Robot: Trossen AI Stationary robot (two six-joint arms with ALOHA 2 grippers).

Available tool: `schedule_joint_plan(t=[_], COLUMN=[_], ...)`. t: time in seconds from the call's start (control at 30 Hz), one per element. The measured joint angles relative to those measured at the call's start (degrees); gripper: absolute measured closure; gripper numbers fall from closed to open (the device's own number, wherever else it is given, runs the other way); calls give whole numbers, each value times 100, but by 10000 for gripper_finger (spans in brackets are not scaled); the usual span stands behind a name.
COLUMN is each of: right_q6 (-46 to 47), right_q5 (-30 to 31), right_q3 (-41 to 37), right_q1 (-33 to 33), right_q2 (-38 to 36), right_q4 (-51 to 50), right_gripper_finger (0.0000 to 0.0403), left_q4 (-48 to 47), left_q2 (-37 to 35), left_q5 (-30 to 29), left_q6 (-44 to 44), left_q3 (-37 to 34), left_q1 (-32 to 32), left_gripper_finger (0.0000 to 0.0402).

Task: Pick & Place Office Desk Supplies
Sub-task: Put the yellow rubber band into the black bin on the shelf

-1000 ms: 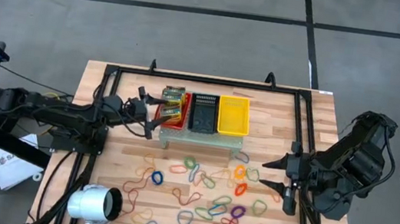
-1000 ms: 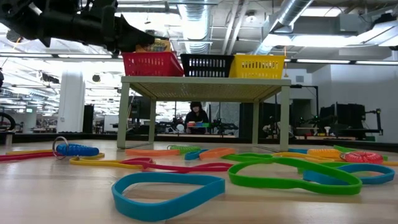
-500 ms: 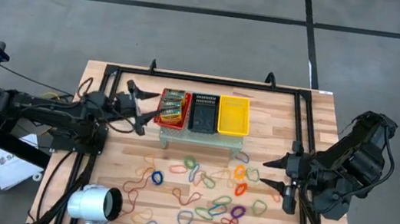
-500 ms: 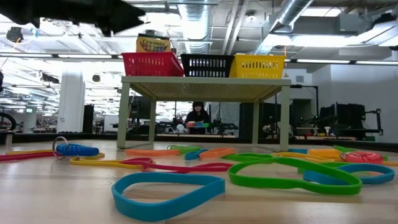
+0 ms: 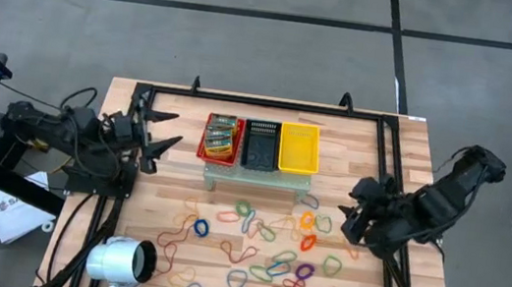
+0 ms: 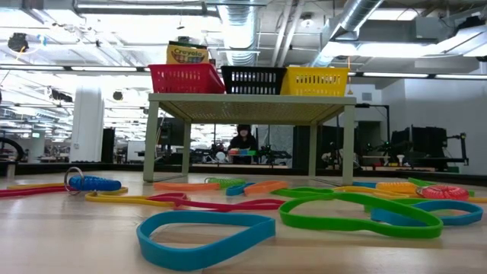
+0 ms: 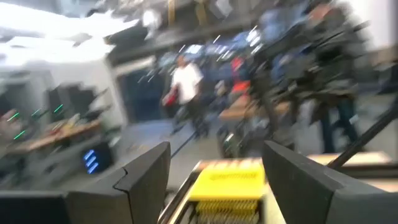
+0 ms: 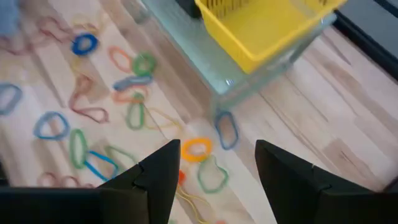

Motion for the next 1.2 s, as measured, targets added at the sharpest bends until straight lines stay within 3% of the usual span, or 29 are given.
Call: schedule_joint_plan(t=[0.1, 0.3, 0.57, 0.77, 0.93, 1.07, 1.2], right_q6=[31, -168, -444, -858, -874, -874, -872], right_q5=[-143, -200, 43, 56, 62, 40, 40], right_q3=[-360, -668, -668, -667, -738, -933, -1040], right_q1=[-13, -20, -21, -163, -231, -284, -323], right_q2=[-1, -3, -4, -4, -8, -6, -6], right_q4=[177, 549, 802, 1220, 1317, 1384, 1405], right_gripper_finger=[198, 198, 198, 198, 198, 198, 198], left_q4=[-296, -441, -806, -701, -595, -369, -158], left_q2=[-156, -1064, -2862, -2905, -2819, -2683, -2138], left_q5=[-698, -638, 1286, 1560, 1420, 816, 76], left_q6=[-16, 99, -625, -773, -1077, -1524, -1795], left_q3=[47, 38, -567, -1143, -1642, -2093, -2064], left_q1=[-584, -1554, -1822, -1811, -1811, -1809, -1807], left_gripper_finger=[174, 247, 388, 394, 399, 401, 401])
